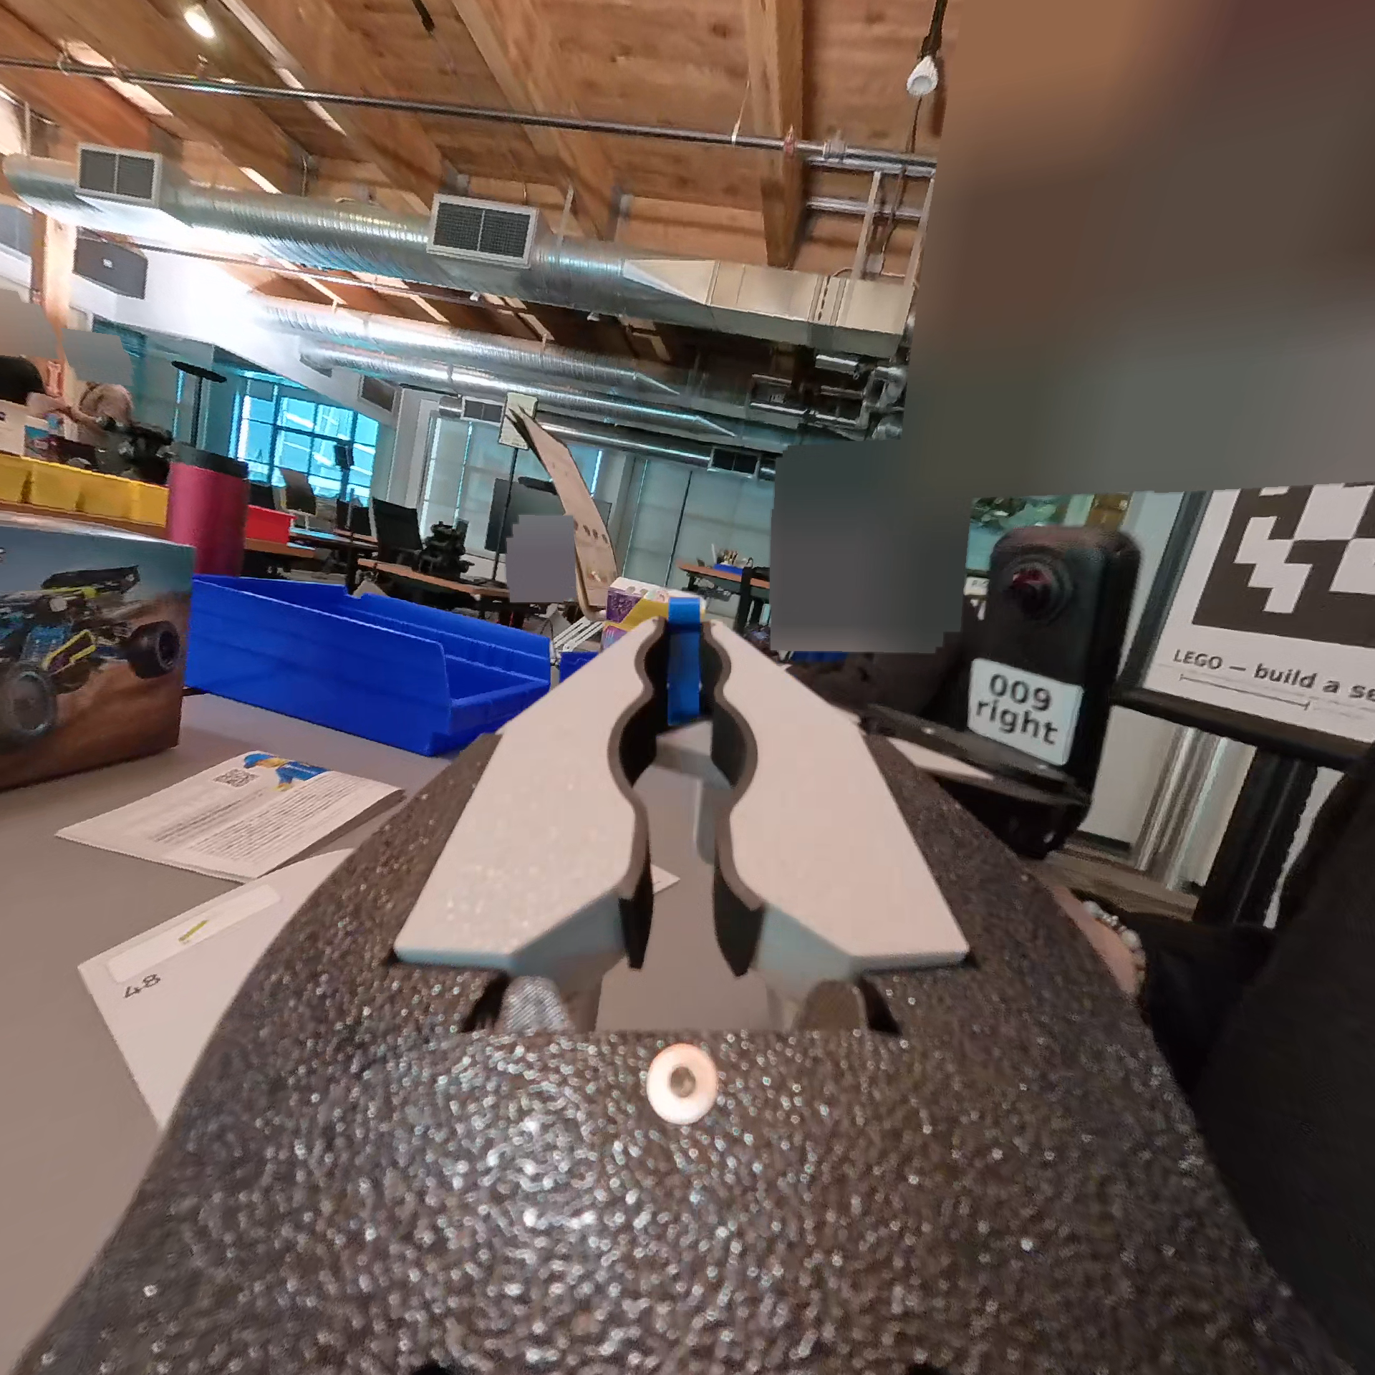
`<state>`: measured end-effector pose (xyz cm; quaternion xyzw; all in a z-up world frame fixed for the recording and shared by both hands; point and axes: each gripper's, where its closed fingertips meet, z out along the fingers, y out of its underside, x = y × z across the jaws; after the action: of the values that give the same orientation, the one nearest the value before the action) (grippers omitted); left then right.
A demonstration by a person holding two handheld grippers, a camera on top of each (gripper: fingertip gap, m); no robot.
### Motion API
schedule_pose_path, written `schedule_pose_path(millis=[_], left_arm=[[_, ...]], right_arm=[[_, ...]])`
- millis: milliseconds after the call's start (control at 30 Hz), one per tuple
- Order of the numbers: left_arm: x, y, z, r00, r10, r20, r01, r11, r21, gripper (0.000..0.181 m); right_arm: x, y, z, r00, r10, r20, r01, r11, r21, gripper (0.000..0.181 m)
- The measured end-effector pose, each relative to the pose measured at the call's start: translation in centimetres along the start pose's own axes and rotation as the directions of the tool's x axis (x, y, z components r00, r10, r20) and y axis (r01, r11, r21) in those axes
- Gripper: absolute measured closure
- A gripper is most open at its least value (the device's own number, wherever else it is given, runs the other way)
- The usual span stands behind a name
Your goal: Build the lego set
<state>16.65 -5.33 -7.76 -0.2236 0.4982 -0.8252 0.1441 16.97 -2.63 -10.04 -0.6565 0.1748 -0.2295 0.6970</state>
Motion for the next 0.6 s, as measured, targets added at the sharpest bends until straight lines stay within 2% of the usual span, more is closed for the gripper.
schedule_pose_path(millis=[167, 233, 300, 400, 500, 600], left_arm=[[0.0, 0.0, -0.4, 1.0, 0.006, 0.007, -0.006, 1.0, -0.025, 0.176], [-0.1, 0.4, -0.6, 1.0, -0.004, -0.002, 0.004, 0.997, -0.076, 0.176], [-0.4, 1.3, -1.1, 1.0, 0.007, -0.011, -0.009, 0.983, -0.185, 0.177], [-1.8, 2.5, -2.3, 0.997, 0.082, 0.004, -0.075, 0.924, -0.374, 0.168], [-1.8, 3.7, -3.4, 0.99, 0.124, -0.062, -0.137, 0.827, -0.545, 0.173], [-1.9, 4.7, -4.5, 0.973, 0.207, -0.101, -0.222, 0.731, -0.645, 0.173]], right_arm=[[0.2, 0.2, -0.1, 0.986, -0.163, -0.04, 0.162, 0.987, -0.024, 0.173], [0.5, 0.5, -0.3, 0.967, -0.253, -0.032, 0.251, 0.967, -0.052, 0.174], [0.7, 1.7, -0.4, 0.926, -0.378, 0.015, 0.376, 0.917, -0.131, 0.174], [1.2, 3.2, -0.6, 0.855, -0.513, 0.076, 0.516, 0.828, -0.217, 0.174], [0.9, 3.9, -0.7, 0.791, -0.597, 0.133, 0.61, 0.758, -0.231, 0.175], [0.3, 4.8, -0.7, 0.734, -0.656, 0.178, 0.679, 0.693, -0.243, 0.174]])
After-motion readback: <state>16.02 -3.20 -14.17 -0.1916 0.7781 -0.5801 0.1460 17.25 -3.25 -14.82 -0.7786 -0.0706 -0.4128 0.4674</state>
